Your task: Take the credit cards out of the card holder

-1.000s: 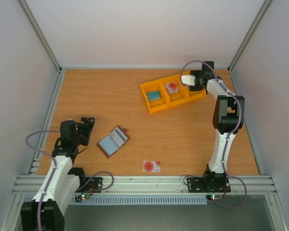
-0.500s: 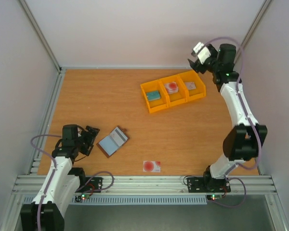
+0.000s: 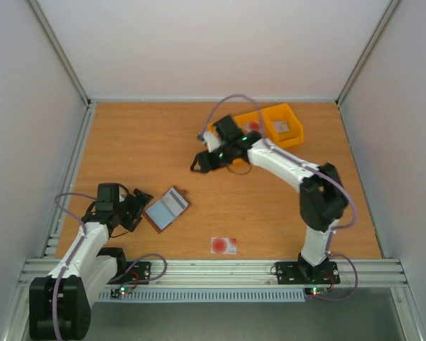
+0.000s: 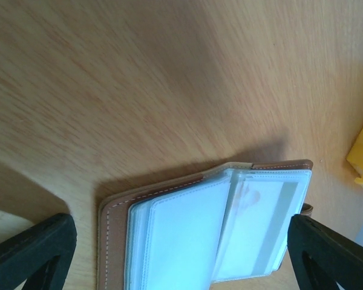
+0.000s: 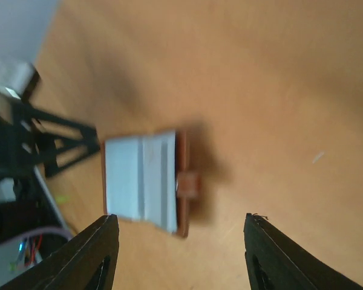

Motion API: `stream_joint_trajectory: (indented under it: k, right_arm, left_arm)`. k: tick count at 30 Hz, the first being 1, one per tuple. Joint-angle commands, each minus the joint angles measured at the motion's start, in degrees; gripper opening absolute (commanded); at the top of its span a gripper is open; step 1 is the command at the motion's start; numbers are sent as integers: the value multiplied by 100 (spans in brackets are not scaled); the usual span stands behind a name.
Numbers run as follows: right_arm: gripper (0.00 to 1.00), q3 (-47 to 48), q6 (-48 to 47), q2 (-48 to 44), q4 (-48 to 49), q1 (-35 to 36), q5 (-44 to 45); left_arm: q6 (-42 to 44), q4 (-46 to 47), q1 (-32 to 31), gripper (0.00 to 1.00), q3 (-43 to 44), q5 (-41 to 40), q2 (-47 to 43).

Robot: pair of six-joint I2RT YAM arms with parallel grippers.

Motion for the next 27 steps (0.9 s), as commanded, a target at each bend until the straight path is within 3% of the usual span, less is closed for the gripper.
stream_joint_trajectory:
  k: [1, 5, 9, 16, 21, 24, 27]
  right_arm:
    - [57, -202, 1111, 608, -625, 624, -375]
    - [60, -596, 1516, 1130, -244, 765, -637]
    - [64, -346, 1378, 1613, -379, 815, -936]
    - [58, 24, 1376, 1830, -786, 831, -1137]
    - [39, -62, 1571, 1855, -278, 909, -1686]
    - [30, -116, 2028, 1954, 171, 951, -2025]
    - [18, -245, 2031, 1824, 273, 981, -1777]
  left_arm:
    - [-6, 190, -136, 95, -293, -55, 110]
    - [-91, 396, -350, 94, -380, -54, 59]
    - [-136, 677, -457, 94, -429, -61, 105]
    - [-191, 1112, -623, 95, -463, -56, 160]
    - [-173, 2097, -957, 98, -499, 101, 175]
    - [-346, 2120, -983, 99, -516, 130, 229]
    - [-378, 2149, -998, 99, -517, 125, 191]
